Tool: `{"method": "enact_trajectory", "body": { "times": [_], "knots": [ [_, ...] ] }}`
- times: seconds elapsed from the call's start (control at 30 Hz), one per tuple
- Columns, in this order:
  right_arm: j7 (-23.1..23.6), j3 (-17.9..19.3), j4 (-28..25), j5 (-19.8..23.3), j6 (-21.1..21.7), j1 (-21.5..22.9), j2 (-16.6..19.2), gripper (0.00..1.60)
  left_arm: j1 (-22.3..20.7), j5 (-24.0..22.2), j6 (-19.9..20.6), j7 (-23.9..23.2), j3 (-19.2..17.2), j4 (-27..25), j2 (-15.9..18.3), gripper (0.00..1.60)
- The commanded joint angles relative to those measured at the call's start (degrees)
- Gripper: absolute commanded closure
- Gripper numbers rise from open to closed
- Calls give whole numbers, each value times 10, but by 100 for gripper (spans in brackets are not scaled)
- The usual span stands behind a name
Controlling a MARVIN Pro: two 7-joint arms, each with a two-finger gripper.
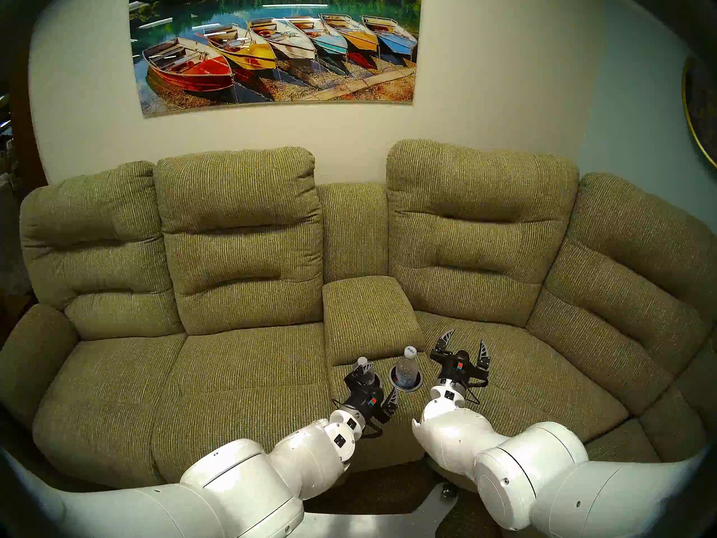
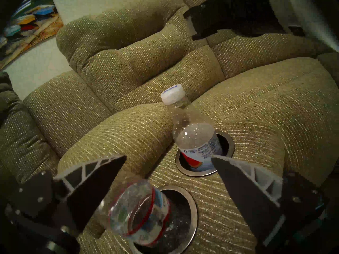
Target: Put bottles into cup holders
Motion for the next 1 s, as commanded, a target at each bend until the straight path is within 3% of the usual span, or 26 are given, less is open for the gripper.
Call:
{"method": "enact_trajectory", "body": {
  "times": [0.0, 0.13, 0.33, 0.6, 0.97],
  "knots": [
    [-1, -1, -5, -1, -3, 5, 0, 0, 15, 11, -61, 33, 9, -47, 12, 0],
    [-1, 0, -4, -1, -3, 5, 0, 0, 35, 22, -110, 45, 19, -69, 24, 0],
    [0, 0, -4, -1, -3, 5, 0, 0, 88, 27, -143, 47, 29, -69, 44, 0],
    [1, 0, -4, -2, -3, 6, 1, 0, 135, 29, -147, 55, 34, -59, 83, 0],
    [17, -1, -2, -8, -2, 20, 55, 0, 165, 33, -147, 72, 36, -86, 118, 0]
  ]
}}
